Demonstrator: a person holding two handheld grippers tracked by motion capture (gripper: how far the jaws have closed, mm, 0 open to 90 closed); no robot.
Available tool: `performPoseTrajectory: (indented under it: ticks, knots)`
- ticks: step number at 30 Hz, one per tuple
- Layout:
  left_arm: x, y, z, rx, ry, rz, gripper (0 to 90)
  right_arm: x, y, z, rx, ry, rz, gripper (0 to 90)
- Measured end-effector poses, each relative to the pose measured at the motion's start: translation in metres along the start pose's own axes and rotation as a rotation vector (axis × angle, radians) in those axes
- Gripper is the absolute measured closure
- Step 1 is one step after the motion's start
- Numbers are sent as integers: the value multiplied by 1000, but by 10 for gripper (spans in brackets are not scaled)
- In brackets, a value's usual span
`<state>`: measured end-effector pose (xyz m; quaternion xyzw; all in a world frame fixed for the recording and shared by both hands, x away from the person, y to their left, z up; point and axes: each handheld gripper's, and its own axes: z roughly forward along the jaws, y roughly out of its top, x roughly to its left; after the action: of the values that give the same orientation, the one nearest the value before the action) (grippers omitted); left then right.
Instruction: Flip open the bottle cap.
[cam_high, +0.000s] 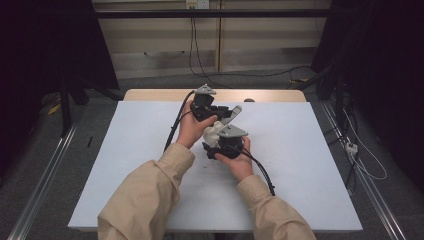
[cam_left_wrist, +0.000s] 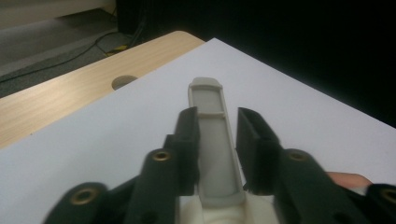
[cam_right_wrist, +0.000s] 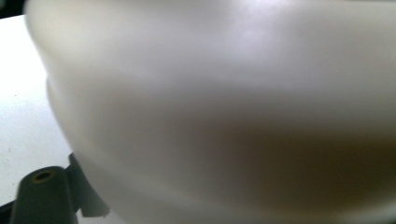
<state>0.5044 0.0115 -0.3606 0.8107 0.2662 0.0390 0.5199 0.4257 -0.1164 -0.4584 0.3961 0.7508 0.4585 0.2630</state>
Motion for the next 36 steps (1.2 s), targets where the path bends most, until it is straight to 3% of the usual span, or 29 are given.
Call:
performPoseTrajectory:
  ticks: [3,10,15,19,23,26,36]
  knots:
    - [0,-2,-5,-15,12,-9,550,-1,1,-2,-2,-5,21,101]
    - [-2,-5,-20,-13,27,-17,421,0,2,-6,30,28,30,84]
    - [-2,-8,-32,-22,15,-25,313,-1,2,-9,58,34,32,80]
    - [-4,-14,-44,-30,6,-28,259,-2,3,-14,74,56,44,74]
    - [-4,-24,-56,-37,6,-27,221,-2,4,-18,97,55,14,75]
    - [-4,-32,-63,-46,-1,-27,198,-3,3,-23,90,84,9,81]
    - [-8,-58,-81,-54,-16,-9,133,-12,-12,-47,98,108,35,91]
